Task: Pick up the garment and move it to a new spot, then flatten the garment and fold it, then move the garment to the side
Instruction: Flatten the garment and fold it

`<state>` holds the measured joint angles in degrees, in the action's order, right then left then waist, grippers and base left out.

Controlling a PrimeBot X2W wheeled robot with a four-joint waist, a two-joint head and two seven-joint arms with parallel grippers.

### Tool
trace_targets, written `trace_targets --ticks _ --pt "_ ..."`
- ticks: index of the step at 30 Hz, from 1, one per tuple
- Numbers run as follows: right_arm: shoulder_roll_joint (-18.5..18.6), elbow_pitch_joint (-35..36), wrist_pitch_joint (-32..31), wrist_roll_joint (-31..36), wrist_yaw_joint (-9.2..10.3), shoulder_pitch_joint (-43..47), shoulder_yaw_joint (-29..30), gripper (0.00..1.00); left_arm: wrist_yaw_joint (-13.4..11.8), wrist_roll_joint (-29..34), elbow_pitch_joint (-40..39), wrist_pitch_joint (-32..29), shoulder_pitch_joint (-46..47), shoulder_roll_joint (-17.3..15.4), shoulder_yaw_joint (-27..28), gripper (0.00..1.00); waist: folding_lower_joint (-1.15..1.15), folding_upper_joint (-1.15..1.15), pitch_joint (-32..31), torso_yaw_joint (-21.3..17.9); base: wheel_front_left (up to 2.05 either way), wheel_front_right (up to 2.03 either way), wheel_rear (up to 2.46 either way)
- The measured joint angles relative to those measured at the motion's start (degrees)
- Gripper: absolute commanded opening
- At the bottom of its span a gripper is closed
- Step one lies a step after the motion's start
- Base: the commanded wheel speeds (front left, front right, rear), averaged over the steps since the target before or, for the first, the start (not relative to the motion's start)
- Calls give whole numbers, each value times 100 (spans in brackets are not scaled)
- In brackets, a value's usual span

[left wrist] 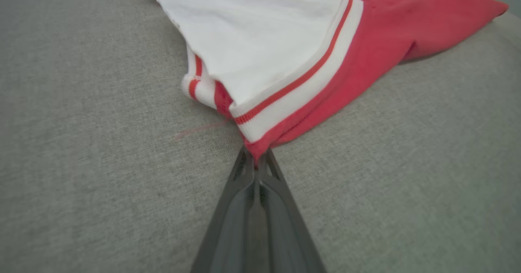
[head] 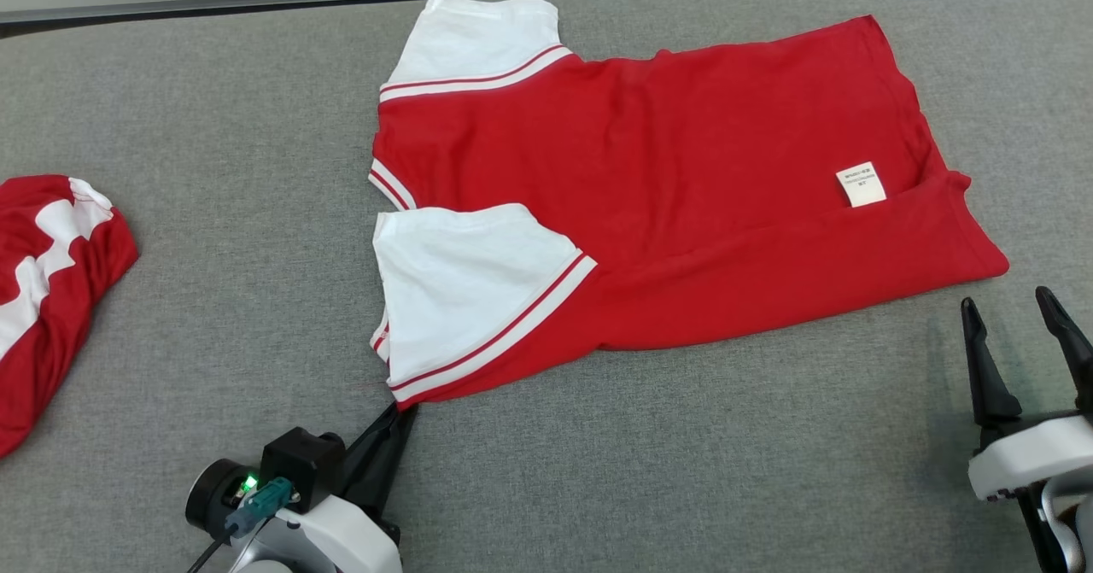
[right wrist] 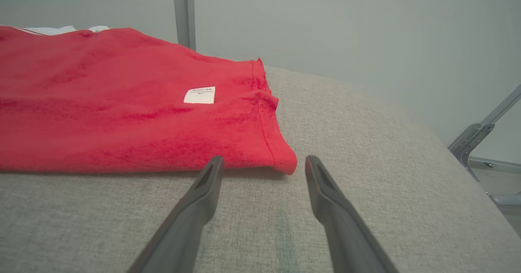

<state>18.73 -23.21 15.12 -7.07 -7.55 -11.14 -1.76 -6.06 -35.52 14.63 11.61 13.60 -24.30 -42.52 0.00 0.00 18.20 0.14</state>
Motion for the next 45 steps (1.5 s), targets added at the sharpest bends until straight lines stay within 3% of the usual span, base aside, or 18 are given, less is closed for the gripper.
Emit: trace_targets --ticks 6,13,15,16,17,18,20,28,37,45 --pt "59 -967 -1 -1068 0 -723 -260 100 20 31 -2 60 116 -86 56 0 0 0 81 76 0 0 0" --pt "321 -1927 -2 -1596 0 -1315 -645 100 21 125 -4 45 297 -164 24 0 0 0 174 218 0 0 0" --pt "330 -2029 -2 -1667 0 -1372 -719 80 21 125 -5 45 313 -170 26 0 0 0 184 225 0 0 0" --pt "344 -2098 -1 -1736 0 -1410 -800 47 21 125 -7 46 315 -177 30 0 0 0 190 230 0 0 0" --pt "352 -2173 -1 -1811 0 -1446 -888 47 21 125 -4 51 315 -179 30 0 0 0 189 233 0 0 0" --pt "360 -2236 1 -1881 0 -1484 -1001 38 21 124 -1 51 315 -180 29 0 0 0 187 234 0 0 0" --pt "379 -2329 5 -2003 -1 -1560 -1187 0 21 123 3 54 315 -188 31 0 0 0 181 227 0 0 0" --pt "521 -2361 0 -2296 -1 -1595 -1510 0 25 123 -94 110 299 -326 66 0 0 0 37 179 0 0 0" --pt "688 -1625 -1 -2359 -2 -483 -1209 0 -163 -9 -811 11 -485 -716 29 0 0 0 -352 91 0 0 0" --pt "673 -1093 -1 -2354 -3 556 -693 0 -476 -155 -1584 -275 -1257 -1027 -89 0 0 0 -555 -25 0 0 0"
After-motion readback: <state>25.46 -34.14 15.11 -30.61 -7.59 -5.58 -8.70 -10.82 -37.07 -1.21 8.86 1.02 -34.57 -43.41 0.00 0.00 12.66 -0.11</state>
